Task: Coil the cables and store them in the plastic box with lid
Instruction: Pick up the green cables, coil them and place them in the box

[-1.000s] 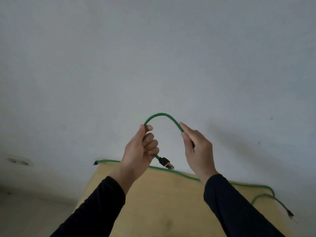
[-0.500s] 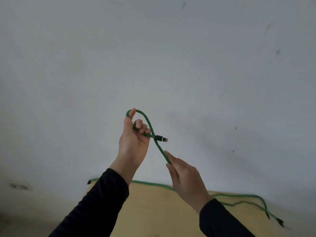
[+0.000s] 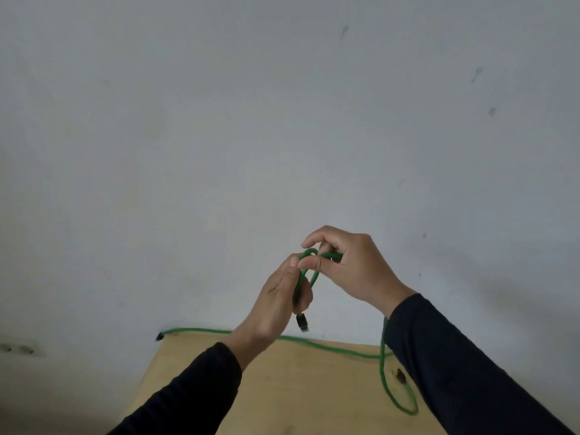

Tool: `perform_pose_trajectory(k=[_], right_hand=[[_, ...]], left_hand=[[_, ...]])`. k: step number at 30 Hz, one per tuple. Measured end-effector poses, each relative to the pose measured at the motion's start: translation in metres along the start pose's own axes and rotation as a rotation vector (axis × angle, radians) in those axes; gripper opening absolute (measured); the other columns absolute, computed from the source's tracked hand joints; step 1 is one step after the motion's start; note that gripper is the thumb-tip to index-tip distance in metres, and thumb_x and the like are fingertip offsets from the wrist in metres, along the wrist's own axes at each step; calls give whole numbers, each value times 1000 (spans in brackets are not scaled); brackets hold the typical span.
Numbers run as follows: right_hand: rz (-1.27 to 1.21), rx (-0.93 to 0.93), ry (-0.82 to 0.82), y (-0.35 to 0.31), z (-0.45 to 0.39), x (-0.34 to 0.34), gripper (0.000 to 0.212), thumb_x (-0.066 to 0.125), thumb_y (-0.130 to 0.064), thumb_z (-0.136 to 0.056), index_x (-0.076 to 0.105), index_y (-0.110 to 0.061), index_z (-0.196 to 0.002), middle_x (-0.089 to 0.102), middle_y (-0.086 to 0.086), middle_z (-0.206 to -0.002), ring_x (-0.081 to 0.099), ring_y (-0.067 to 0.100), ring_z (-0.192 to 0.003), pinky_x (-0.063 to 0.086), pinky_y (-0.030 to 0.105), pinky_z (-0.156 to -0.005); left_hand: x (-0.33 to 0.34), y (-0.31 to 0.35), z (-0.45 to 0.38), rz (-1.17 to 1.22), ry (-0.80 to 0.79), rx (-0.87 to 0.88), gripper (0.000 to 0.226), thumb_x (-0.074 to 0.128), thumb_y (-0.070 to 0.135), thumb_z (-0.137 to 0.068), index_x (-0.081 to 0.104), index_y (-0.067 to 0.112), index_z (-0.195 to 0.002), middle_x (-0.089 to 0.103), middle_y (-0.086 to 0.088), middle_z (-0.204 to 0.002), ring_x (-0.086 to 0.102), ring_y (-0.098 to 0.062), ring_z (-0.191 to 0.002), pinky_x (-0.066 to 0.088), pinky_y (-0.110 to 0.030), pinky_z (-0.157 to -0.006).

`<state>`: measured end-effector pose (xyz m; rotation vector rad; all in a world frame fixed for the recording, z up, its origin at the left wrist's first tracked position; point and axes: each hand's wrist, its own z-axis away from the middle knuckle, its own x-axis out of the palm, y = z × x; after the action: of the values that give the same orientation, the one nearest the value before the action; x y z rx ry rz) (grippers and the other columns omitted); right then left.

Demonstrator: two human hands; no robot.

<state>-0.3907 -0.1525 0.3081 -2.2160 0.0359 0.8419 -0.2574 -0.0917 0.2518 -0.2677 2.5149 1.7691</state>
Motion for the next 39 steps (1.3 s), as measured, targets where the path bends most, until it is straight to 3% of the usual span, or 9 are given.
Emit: perform_pose_trajectory(k=[4, 7, 13, 20, 23, 26, 30, 33, 39], right_hand=[[-142, 7, -20, -2, -4, -9, 9, 68, -22, -81, 69, -28, -88, 59, 0, -62, 53, 19, -59, 44, 27, -60], [-229, -6, 27, 1, -3, -14, 20, 62, -12, -86, 70, -30, -91, 56, -10, -60, 53, 7, -60, 40, 10, -59], [-316, 52, 171, -2, -13, -7, 9, 64, -20, -83, 71, -23, -87, 64, -14, -59, 55, 1, -57, 42, 11, -59], [-198, 191, 211, 22, 0, 50, 33, 46, -16, -96, 58, -31, -123, 48, -12, -61, 42, 1, -53, 38, 16, -55], [-6, 80, 67, 12, 14, 68, 34, 45, -16, -96, 53, -21, -128, 50, -18, -67, 50, -2, -59, 36, 7, -59], [124, -21, 1, -2, 14, 68, 31, 48, -18, -95, 56, -19, -125, 56, -19, -77, 51, -3, -68, 36, 7, -64], [226, -108, -51, -14, 1, 48, 21, 58, -19, -89, 66, -19, -108, 67, -7, -90, 56, -1, -74, 43, 12, -71], [155, -89, -64, -20, -12, 25, 11, 70, -19, -81, 71, -21, -92, 66, -11, -77, 56, 0, -66, 40, 8, -65], [-8, 83, -158, -17, -30, -8, 16, 79, -24, -71, 70, -27, -83, 61, -16, -59, 55, 1, -58, 44, 15, -63]], left_hand=[[-15, 14, -6, 290, -22, -76, 38, 28, 37, -98, 61, 19, -88, 19, 9, -52, 15, -12, -49, 19, -21, -47], [-28, 20, -11, 456, -52, -167, 44, 27, 34, -100, 65, 17, -85, 18, 9, -50, 15, -10, -46, 18, -19, -44], [-25, 35, -7, 775, -203, -311, 37, 38, 39, -90, 64, 16, -81, 13, 9, -47, 11, -8, -41, 13, -21, -43], [-42, 60, -43, 1213, 70, -9, 42, 26, 38, -99, 61, 17, -106, 16, 8, -50, 20, -6, -41, 22, -15, -50], [-57, 61, -59, 992, 238, 54, 36, 25, 34, -101, 53, 23, -121, 30, 8, -54, 30, -8, -51, 31, -19, -61], [-63, 43, -61, 460, 334, 31, 38, 23, 29, -102, 40, 29, -136, 37, 6, -63, 34, -10, -59, 36, -19, -64], [-59, 14, -46, -86, 205, 26, 41, 27, 29, -101, 31, 32, -142, 46, 5, -73, 41, -3, -62, 36, -20, -63], [-52, -2, -28, -153, 68, 59, 40, 31, 29, -100, 40, 22, -139, 58, 11, -92, 53, 13, -74, 43, -10, -71], [-35, 0, 3, -68, -140, 46, 40, 24, 42, -99, 54, 24, -118, 44, 8, -60, 39, -9, -57, 38, -22, -59]])
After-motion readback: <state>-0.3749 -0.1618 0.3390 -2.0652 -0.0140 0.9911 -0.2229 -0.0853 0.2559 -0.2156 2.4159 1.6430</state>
